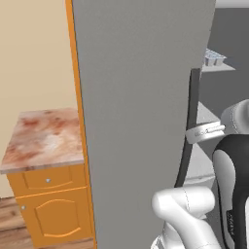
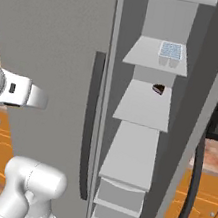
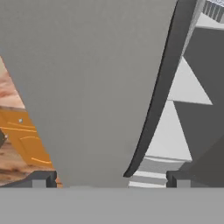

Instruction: Open the freezer door, pick up the ice cube tray from the freezer, and place it on the dining counter.

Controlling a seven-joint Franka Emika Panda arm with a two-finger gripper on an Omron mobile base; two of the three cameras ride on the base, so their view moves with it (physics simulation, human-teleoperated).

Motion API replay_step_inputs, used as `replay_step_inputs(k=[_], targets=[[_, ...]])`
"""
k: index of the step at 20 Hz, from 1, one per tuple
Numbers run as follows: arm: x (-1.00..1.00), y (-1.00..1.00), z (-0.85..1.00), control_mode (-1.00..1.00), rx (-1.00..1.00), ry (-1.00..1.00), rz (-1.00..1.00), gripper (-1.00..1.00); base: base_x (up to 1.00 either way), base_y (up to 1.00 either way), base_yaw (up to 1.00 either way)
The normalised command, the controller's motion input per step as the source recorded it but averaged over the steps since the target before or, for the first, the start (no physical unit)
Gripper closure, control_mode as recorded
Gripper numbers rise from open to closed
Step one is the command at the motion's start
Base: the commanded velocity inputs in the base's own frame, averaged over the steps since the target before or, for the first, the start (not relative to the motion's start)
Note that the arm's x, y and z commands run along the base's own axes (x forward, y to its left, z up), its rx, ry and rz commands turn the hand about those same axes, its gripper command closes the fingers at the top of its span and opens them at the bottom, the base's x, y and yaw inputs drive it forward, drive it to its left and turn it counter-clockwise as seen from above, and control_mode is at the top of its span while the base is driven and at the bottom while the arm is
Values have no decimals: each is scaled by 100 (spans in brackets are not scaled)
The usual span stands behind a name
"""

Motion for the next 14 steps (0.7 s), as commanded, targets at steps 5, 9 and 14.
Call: replay_step_inputs(k=[5,9,14], targets=[[0,0,0,100,0,0,0,-100,-4,-88,-2],[0,0,0,100,0,0,0,-100,0,-52,-4],[0,0,0,100,0,0,0,-100,30,-6,0]])
